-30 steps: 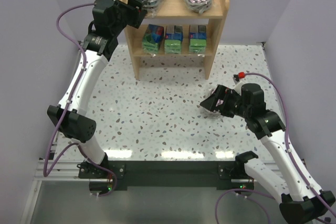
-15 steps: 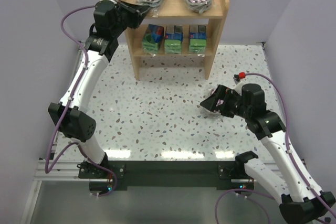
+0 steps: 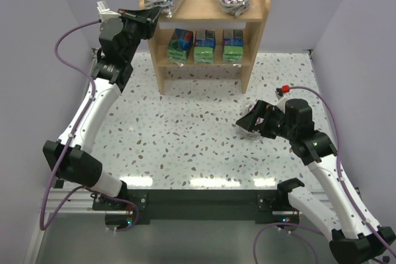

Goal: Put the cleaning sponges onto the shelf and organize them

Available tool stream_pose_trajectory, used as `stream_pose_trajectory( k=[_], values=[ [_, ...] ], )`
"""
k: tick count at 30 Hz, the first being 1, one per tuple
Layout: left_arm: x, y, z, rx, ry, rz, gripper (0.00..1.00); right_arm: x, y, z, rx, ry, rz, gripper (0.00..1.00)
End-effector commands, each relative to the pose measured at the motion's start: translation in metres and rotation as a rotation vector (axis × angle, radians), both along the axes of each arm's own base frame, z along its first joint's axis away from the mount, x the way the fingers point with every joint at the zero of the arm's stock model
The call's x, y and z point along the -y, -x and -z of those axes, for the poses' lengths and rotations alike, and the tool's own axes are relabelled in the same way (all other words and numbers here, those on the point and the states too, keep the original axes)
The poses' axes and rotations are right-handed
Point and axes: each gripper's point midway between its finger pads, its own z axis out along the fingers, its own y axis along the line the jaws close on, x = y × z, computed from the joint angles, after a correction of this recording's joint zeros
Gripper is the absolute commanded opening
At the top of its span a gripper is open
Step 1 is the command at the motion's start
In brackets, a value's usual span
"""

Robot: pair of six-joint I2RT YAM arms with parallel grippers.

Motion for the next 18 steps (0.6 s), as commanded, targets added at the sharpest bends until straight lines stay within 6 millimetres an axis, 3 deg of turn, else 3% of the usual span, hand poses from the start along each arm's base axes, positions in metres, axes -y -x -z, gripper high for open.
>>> stream_pose_trajectory(
  k=[1, 5, 13, 18],
  values=[
    [-0.028, 0.020, -0.061, 0.166, 0.086, -0.109, 0.00, -0.004, 0.001, -0.007, 0.020, -0.011, -0.025, 0.93],
    [-0.027, 0.019, -0.061, 0.154, 0.100, -0.118, 0.00, -0.005, 0.001, -0.007, 0.017, -0.016, -0.031, 0.93],
    [-0.017, 0.003, -0.032, 0.081, 0.090, -0.126, 0.00, -0.003, 0.002, -0.010, 0.024, -0.010, -0.030, 0.93],
    [-0.022, -0.002, -0.035, 0.082, 0.044, -0.188, 0.00, -0.002, 0.003, -0.010, 0.027, -0.006, -0.028, 0.93]
  ],
)
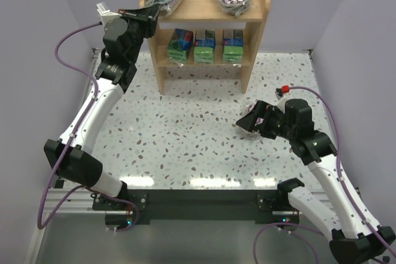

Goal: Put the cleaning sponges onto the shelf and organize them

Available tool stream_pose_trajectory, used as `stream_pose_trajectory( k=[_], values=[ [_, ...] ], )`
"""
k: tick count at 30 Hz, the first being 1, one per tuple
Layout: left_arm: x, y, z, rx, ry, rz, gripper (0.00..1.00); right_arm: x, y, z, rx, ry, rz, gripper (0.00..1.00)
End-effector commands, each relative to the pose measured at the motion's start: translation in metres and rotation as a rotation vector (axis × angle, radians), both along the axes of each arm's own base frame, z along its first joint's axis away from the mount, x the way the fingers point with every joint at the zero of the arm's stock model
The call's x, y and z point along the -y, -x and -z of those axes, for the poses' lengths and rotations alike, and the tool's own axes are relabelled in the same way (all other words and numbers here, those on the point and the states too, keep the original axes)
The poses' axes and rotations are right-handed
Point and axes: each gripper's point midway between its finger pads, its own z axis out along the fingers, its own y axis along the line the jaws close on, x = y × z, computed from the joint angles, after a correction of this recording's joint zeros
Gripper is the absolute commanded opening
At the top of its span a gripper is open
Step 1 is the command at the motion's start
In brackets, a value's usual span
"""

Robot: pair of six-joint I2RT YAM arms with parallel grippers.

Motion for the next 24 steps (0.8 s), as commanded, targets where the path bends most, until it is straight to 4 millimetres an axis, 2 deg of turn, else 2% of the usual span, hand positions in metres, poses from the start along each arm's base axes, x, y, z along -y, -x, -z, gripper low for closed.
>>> stream_pose_trajectory(
  k=[1, 6, 8, 9, 15, 16, 18, 24],
  values=[
    [-0.011, -0.006, -0.022, 0.043, -0.019, -0.096, 0.00, -0.002, 0.003, -0.011, 0.031, -0.008, -0.028, 0.93],
    [0.003, -0.020, -0.018, 0.021, -0.049, -0.123, 0.00, -0.002, 0.004, -0.011, 0.029, -0.008, -0.026, 0.93],
    [0.012, -0.019, -0.015, 0.007, -0.064, -0.133, 0.00, -0.001, 0.006, -0.011, 0.028, -0.004, -0.027, 0.93],
    [0.009, -0.021, -0.014, -0.002, -0.073, -0.178, 0.00, 0.000, 0.007, -0.012, 0.031, -0.004, -0.027, 0.93],
    [0.025, -0.015, -0.008, -0.029, -0.100, -0.247, 0.00, 0.000, 0.011, -0.009, 0.023, 0.001, -0.037, 0.93],
    [0.025, -0.015, 0.001, -0.059, -0.117, -0.252, 0.00, -0.001, 0.011, -0.008, 0.020, 0.001, -0.042, 0.93],
    [0.024, -0.013, 0.003, -0.068, -0.118, -0.275, 0.00, -0.001, 0.012, -0.008, 0.020, 0.000, -0.045, 0.93],
    [0.007, 0.001, -0.005, -0.062, -0.143, -0.382, 0.00, -0.001, 0.013, -0.006, 0.019, 0.007, -0.052, 0.93]
  ],
)
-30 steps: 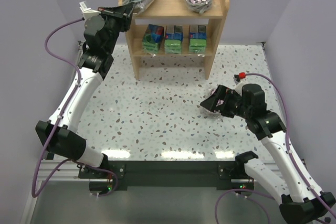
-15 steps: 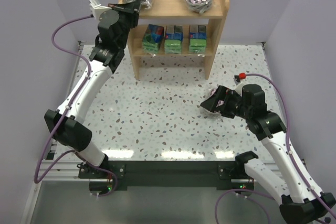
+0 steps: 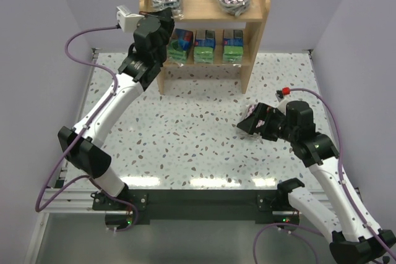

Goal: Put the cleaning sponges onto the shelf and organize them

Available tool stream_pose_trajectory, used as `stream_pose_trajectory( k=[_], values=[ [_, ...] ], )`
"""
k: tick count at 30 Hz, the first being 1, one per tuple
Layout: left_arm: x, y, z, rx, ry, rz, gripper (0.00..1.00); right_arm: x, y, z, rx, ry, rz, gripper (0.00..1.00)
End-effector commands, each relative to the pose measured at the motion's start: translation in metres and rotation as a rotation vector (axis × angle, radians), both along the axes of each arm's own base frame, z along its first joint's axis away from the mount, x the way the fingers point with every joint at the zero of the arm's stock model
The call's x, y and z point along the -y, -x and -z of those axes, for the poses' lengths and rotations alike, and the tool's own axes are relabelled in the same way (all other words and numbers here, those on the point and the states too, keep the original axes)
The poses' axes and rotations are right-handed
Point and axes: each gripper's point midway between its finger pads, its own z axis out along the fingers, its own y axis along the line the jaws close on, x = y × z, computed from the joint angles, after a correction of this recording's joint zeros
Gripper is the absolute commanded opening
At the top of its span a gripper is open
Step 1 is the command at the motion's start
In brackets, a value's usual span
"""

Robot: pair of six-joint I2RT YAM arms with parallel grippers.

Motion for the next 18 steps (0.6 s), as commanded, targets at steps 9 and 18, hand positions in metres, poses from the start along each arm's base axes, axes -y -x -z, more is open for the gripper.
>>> stream_pose_trajectory(
  k=[9, 18],
  values=[
    [-0.025, 0.014, -0.041, 0.097, -0.023, -0.129, 0.00, -0.005, 0.004, -0.008, 0.021, -0.014, -0.045, 0.93],
    [-0.020, 0.015, -0.038, 0.103, -0.006, -0.096, 0.39, -0.003, 0.005, -0.011, 0.027, -0.005, -0.043, 0.94]
  ],
)
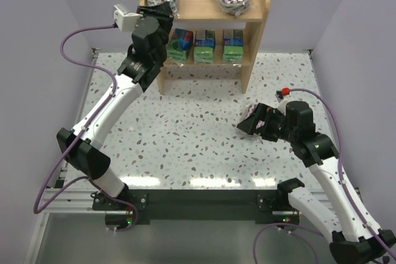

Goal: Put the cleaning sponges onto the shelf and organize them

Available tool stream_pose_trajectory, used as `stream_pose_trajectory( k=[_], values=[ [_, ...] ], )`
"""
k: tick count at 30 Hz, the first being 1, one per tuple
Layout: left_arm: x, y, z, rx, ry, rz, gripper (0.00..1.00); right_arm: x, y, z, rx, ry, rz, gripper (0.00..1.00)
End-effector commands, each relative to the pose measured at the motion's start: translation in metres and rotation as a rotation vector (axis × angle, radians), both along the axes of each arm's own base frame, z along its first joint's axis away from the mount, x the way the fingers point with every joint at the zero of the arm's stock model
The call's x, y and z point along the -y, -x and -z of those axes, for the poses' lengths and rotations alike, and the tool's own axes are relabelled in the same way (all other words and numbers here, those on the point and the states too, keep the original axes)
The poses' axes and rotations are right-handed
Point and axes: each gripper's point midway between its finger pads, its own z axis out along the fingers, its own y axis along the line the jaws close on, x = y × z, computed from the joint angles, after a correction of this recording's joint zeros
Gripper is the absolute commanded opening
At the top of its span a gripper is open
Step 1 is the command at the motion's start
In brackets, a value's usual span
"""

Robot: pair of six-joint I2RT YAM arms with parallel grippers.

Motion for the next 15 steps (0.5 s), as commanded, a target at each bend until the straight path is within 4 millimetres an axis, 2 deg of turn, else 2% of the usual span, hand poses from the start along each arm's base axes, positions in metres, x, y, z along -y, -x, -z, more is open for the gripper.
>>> stream_pose_trajectory(
  k=[1, 2, 3, 7, 8, 12, 15],
  values=[
    [-0.006, 0.012, -0.029, 0.087, 0.046, -0.006, 0.44, -0.004, 0.004, -0.013, 0.036, -0.010, -0.040, 0.94],
    [-0.006, 0.015, -0.031, 0.094, 0.047, 0.006, 0.48, -0.004, 0.003, -0.015, 0.043, -0.013, -0.042, 0.94],
    [-0.005, 0.018, -0.033, 0.100, 0.048, 0.017, 0.57, -0.004, 0.003, -0.017, 0.045, -0.015, -0.041, 0.94],
    [-0.002, 0.029, -0.046, 0.134, 0.036, 0.048, 0.77, -0.004, -0.001, -0.028, 0.070, -0.016, -0.036, 0.95],
    [0.000, 0.032, -0.051, 0.145, 0.032, 0.068, 0.85, -0.004, -0.002, -0.031, 0.076, -0.017, -0.032, 0.95],
    [0.007, 0.043, -0.059, 0.174, 0.009, 0.134, 1.00, 0.000, -0.008, -0.036, 0.086, -0.001, -0.003, 0.96],
    [0.010, 0.058, -0.060, 0.194, -0.016, 0.193, 1.00, 0.001, -0.013, -0.046, 0.106, -0.004, 0.012, 0.97]
  ],
)
